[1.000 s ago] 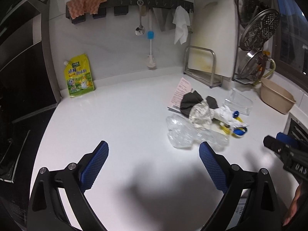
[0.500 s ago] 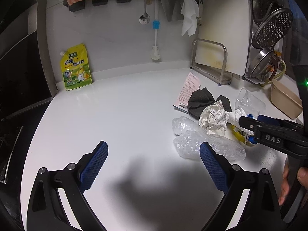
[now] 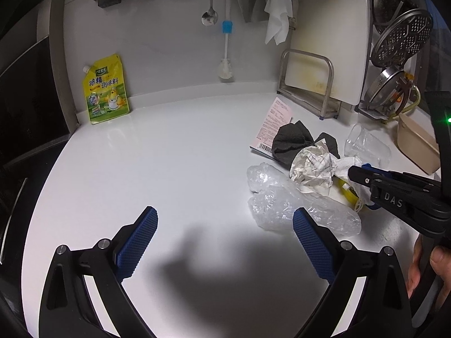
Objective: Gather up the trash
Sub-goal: 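Grasp the white crumpled tissue with the right tool while the left tool grasps the patterned paper, then carry tissue and paper over the bin and open both tools to drop them, then move both tools back toward the remaining items on the counter, then close the right tool on the blue strap of the yellow lid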
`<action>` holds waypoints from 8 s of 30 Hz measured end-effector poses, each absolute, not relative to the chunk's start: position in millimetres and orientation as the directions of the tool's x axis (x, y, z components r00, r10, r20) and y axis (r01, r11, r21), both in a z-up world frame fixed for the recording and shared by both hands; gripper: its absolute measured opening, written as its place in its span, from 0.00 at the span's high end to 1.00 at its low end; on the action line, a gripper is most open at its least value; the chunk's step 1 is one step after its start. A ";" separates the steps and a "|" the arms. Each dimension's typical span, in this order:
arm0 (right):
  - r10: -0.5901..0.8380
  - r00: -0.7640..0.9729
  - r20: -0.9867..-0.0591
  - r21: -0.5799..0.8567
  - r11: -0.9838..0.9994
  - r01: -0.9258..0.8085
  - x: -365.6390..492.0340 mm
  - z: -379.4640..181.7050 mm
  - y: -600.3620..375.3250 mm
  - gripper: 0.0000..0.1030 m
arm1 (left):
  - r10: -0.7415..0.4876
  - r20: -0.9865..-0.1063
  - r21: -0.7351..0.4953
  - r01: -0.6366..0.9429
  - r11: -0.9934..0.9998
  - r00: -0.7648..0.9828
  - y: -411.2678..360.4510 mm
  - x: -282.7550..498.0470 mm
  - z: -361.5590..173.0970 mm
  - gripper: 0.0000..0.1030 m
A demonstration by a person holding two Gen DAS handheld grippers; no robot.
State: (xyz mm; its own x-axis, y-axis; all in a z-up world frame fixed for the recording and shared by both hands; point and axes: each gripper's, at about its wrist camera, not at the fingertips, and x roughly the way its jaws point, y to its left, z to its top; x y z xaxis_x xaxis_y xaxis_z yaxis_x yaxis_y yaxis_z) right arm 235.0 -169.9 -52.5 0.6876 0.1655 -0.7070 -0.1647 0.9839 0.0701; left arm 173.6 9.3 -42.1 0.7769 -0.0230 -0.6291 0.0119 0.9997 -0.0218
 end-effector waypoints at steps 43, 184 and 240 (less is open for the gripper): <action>0.151 0.802 -0.578 0.266 0.964 0.011 162.8 -16.1 -276.5 0.87 | -0.095 -0.682 0.011 0.140 0.990 0.725 -92.5 245.6 -57.1 0.67; 0.155 0.714 -0.683 0.284 0.957 0.064 -87.1 -106.4 -206.4 0.45 | -0.196 -0.696 -0.062 0.215 0.975 0.690 -17.6 -22.4 -80.2 0.17; 0.084 0.648 -0.757 0.072 0.996 -0.045 239.0 -68.4 -201.6 0.35 | -0.030 -0.607 0.014 0.049 0.999 0.794 -6.5 189.1 -31.0 0.06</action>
